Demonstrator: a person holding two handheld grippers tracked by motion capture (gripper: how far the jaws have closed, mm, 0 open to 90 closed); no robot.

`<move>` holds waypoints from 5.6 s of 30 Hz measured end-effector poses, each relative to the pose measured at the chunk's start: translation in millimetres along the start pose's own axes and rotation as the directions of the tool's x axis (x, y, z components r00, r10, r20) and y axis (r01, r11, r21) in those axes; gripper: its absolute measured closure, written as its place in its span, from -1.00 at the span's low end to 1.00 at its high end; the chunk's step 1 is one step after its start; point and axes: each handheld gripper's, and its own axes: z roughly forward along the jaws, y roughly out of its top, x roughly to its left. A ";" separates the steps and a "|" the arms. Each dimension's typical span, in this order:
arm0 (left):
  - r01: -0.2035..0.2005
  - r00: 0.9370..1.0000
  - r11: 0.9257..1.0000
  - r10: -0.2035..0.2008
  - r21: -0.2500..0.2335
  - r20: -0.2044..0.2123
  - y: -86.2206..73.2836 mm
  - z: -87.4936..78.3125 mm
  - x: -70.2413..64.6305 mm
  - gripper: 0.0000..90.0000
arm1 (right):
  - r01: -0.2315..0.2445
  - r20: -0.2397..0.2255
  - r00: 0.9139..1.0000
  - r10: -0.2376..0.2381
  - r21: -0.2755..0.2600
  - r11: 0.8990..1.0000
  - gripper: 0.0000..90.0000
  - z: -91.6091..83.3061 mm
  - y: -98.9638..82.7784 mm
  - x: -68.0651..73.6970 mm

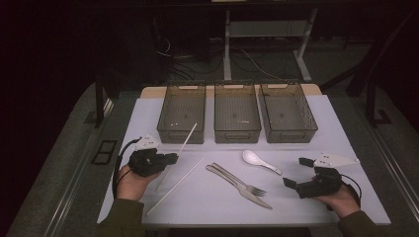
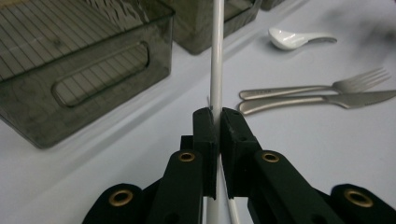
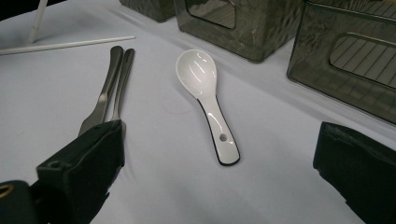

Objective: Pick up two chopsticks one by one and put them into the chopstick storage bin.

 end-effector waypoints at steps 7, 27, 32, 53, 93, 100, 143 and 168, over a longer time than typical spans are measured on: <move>0.005 1.000 0.999 -0.005 -0.038 -0.005 8.8 -2.6 4.4 0.88 | -0.004 0.003 1.000 0.004 -0.002 1.000 -0.96 -1.2 0.0 0.4; -0.013 1.000 0.989 0.014 -0.145 0.006 59.5 -1.1 29.0 0.88 | -0.005 0.004 1.000 0.005 -0.002 1.000 -0.96 -1.9 -0.3 0.0; -0.019 1.000 0.988 0.020 -0.155 0.006 76.6 -2.5 34.8 0.88 | -0.004 0.003 1.000 0.004 -0.002 1.000 -0.96 -1.9 -0.3 0.1; -0.027 0.995 0.979 0.007 -0.201 -0.098 129.3 3.3 91.1 0.88 | -0.009 0.008 1.000 0.009 -0.002 1.000 -0.95 -2.5 -0.7 -0.7; 0.082 0.982 0.995 -0.070 0.059 -0.176 86.7 93.1 123.6 0.83 | -0.015 0.004 1.000 0.015 -0.006 1.000 -0.96 -4.8 -1.2 -1.8; 0.082 0.980 0.996 -0.072 0.044 -0.187 87.7 90.3 122.3 0.68 | -0.012 0.006 1.000 0.012 -0.011 1.000 -0.96 -5.3 -1.0 -1.9; -0.022 0.998 0.999 0.020 -0.043 -0.060 81.7 35.5 39.3 -0.49 | -0.018 0.009 1.000 0.018 -0.002 1.000 -0.96 -5.3 -1.1 -1.1; -0.044 0.997 0.999 0.042 -0.030 -0.063 -7.2 14.8 -15.0 -0.50 | 0.037 0.054 0.998 -0.038 0.018 0.999 -0.86 -0.5 -3.6 3.6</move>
